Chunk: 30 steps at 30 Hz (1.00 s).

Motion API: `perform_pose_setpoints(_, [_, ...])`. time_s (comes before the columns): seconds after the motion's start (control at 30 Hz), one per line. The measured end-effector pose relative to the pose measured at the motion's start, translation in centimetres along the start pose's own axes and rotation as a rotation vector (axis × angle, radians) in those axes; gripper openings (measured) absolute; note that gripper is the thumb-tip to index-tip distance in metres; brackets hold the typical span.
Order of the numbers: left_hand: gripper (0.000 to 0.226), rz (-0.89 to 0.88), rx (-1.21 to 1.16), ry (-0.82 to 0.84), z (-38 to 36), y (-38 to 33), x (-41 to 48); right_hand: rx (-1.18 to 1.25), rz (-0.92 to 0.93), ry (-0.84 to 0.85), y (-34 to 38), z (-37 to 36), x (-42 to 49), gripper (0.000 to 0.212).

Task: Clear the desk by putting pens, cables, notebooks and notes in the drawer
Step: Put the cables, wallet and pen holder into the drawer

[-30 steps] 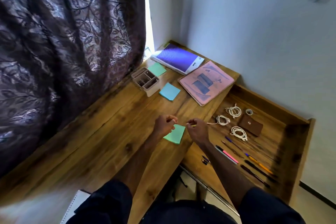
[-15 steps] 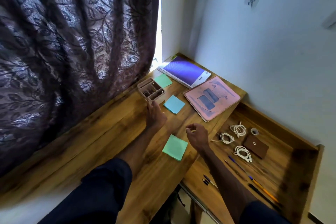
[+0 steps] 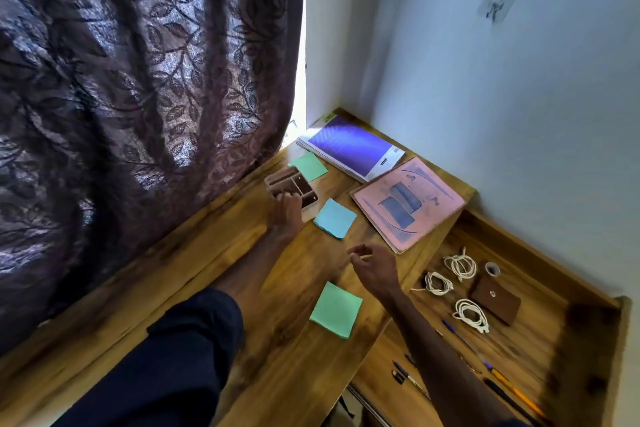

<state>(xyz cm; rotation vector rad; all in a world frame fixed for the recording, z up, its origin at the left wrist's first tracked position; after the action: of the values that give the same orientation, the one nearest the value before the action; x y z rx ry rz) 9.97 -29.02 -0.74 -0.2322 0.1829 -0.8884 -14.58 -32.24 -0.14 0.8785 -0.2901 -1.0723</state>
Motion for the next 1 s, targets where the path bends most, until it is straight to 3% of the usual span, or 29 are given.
perform_pose_setpoints(0.1, [0.032,-0.113,0.003,-0.055,1.4,-2.5,-2.8,0.040,-0.006,-0.052,0.0,1.4,0.4,0.019])
perform_pose_setpoints(0.27, [0.032,-0.371,-0.061,-0.068,2.4,-8.2,-8.5,0.235,-0.102,-0.044,-1.0,2.6,0.3,0.049])
perform_pose_setpoints(0.37, [0.038,-0.509,-0.026,-0.065,1.9,-11.5,-11.0,0.277,-0.176,-0.045,-2.4,3.8,-0.4,0.027])
perform_pose_setpoints(0.6, [0.040,-0.709,-0.027,-0.019,-0.1,-19.4,-15.9,0.294,-0.310,-0.152,-9.2,9.3,-4.0,0.016])
perform_pose_setpoints(0.87, [0.047,-0.670,-0.396,0.198,-5.8,-32.6,-20.1,0.285,-0.598,-0.294,-25.8,19.4,-9.0,0.032])
perform_pose_setpoints(1.0, [0.031,-0.596,-0.405,0.334,-11.9,-38.0,-23.0,0.198,-0.708,-0.304,-34.1,25.0,-10.8,0.019])
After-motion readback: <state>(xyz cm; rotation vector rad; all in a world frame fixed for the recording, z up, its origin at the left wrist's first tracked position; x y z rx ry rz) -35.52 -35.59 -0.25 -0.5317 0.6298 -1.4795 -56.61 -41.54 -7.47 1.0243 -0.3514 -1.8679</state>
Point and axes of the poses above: each hand's wrist, its own x-axis towards the middle knuckle, its own z-axis out of the back of the hand, y = z × x, the point moved 8 cm from there along x, towards the middle knuckle
